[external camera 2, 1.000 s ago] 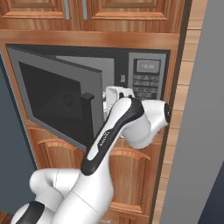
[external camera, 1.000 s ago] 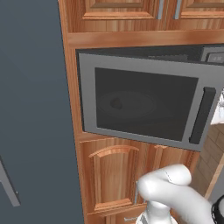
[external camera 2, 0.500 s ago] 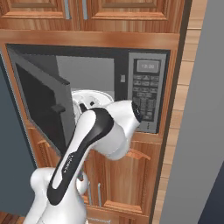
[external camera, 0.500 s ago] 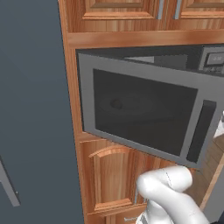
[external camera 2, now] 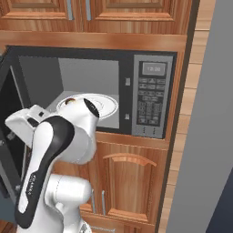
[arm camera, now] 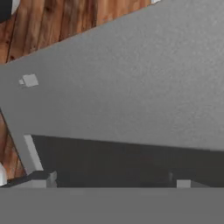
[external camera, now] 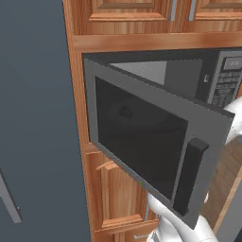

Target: Open the microwave door.

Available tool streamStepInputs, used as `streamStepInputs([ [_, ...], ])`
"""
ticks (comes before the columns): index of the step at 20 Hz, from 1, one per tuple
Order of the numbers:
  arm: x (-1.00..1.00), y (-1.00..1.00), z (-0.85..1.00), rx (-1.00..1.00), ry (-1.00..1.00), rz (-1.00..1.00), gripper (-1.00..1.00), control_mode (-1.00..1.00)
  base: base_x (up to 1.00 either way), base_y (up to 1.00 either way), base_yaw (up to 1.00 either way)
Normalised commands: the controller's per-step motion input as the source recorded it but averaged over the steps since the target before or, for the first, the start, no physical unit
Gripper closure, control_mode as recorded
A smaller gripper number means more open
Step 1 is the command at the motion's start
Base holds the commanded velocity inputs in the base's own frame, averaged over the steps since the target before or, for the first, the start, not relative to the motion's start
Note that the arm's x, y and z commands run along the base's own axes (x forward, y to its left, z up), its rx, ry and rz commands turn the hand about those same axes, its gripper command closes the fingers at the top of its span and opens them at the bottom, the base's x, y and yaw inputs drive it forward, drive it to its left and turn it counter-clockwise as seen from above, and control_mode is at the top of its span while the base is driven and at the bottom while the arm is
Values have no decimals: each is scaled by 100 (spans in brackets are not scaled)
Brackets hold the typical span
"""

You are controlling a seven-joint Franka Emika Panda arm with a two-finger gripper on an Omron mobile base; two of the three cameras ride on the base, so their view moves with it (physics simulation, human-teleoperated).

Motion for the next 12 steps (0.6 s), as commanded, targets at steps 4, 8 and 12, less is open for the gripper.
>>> streamStepInputs([
  [4,-84,100,-1,-4,-23,29,-100,-100,0,0,0],
  [8,-76,100,0,0,-47,13,-100,-100,0,0,0],
  [12,-31,100,0,0,-46,0,-100,-100,0,0,0],
])
